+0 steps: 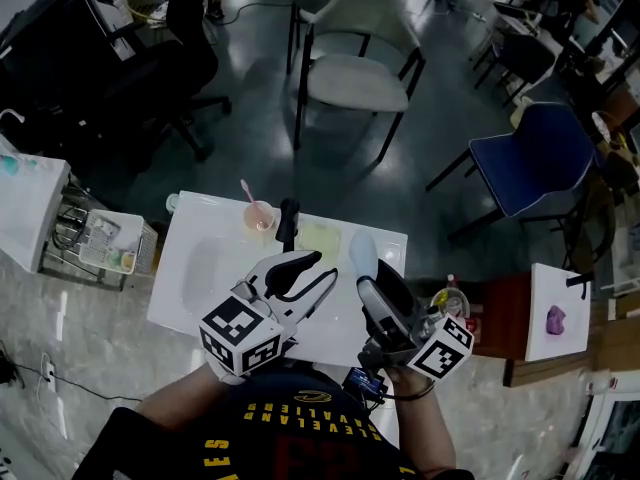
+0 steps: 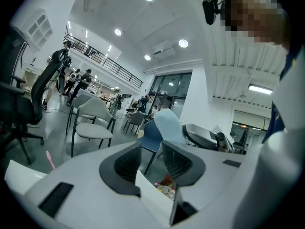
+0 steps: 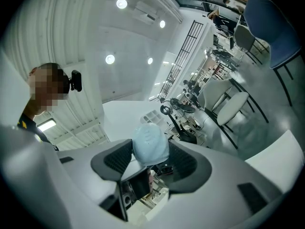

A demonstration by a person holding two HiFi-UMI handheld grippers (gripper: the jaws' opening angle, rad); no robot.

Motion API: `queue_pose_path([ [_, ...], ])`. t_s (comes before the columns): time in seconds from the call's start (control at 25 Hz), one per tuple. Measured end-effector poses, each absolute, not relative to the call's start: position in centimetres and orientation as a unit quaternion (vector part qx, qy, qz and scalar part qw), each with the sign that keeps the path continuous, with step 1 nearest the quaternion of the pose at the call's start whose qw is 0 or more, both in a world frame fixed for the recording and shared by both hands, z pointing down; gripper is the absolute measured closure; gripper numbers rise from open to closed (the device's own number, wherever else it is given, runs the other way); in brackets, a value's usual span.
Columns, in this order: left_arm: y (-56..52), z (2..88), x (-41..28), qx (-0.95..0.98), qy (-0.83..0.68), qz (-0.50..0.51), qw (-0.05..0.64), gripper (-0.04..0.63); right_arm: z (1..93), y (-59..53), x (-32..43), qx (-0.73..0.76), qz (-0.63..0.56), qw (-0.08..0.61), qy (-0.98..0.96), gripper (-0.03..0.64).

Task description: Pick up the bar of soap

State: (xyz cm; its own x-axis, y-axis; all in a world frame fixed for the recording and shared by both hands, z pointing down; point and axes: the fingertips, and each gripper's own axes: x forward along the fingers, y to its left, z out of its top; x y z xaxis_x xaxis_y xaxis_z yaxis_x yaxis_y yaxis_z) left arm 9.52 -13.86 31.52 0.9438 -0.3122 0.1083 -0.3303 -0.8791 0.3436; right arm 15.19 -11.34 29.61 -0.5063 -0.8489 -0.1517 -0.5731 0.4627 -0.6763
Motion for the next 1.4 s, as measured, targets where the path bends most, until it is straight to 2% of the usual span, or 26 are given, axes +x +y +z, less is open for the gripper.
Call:
queue_pose_path([
  [1.4, -13.0, 32.0, 10.1, 0.968, -0.159, 0.033, 0.189, 0.446, 31.3, -10.8, 15.4, -0.407, -0.327, 0.280, 0.806, 0.360],
])
